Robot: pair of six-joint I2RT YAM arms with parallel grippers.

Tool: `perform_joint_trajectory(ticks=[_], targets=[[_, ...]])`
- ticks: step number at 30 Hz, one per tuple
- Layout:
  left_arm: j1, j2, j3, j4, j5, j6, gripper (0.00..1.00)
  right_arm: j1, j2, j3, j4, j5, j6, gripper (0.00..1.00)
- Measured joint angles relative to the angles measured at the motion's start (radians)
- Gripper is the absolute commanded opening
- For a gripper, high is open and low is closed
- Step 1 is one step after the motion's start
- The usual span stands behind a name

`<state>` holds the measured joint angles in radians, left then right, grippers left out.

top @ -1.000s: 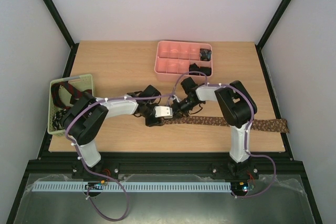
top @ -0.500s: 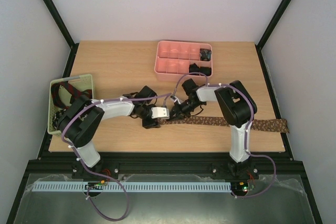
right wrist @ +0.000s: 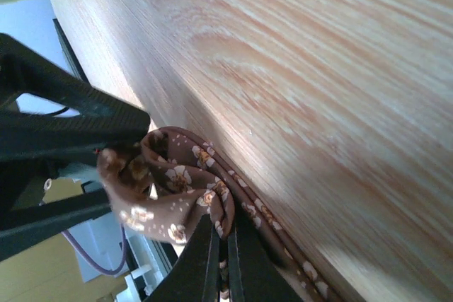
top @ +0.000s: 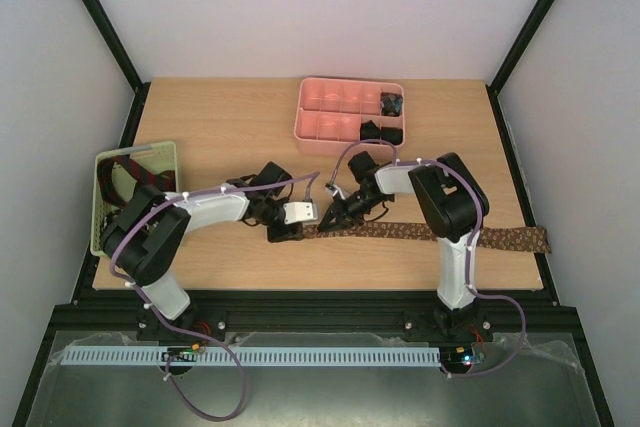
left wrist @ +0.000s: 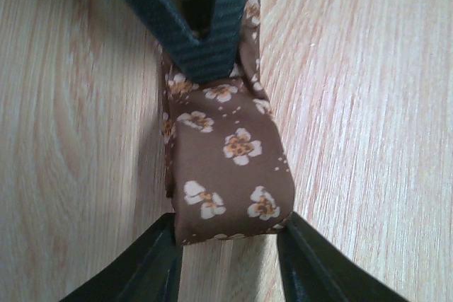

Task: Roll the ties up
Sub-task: Roll the tie at the center of the board.

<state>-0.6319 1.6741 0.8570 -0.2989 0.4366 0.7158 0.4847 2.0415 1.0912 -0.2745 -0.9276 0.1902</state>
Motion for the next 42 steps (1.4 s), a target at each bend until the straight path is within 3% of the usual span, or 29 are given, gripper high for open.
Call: perform_joint_trajectory(ticks=[16,23,33,42], targets=[[-0.084,0.063,0.092,0.104,0.035,-0.13,0.36,0.0,0.003,0.001,0.002,-0.008,0.005,0.03],[-0.088,0.125,0.121,0.09,-0.007,-0.139,0.3,-0.003,0.002,0.003,0.003,-0.016,0.029,0.17],[-0.09,0.126,0.135,0.045,-0.031,-0.138,0.29,-0.037,-0.046,0.016,-0.058,0.023,0.014,0.35],[-0.09,0.15,0.166,0.025,-0.022,-0.146,0.3,-0.049,-0.129,-0.019,-0.011,-0.023,0.055,0.34]])
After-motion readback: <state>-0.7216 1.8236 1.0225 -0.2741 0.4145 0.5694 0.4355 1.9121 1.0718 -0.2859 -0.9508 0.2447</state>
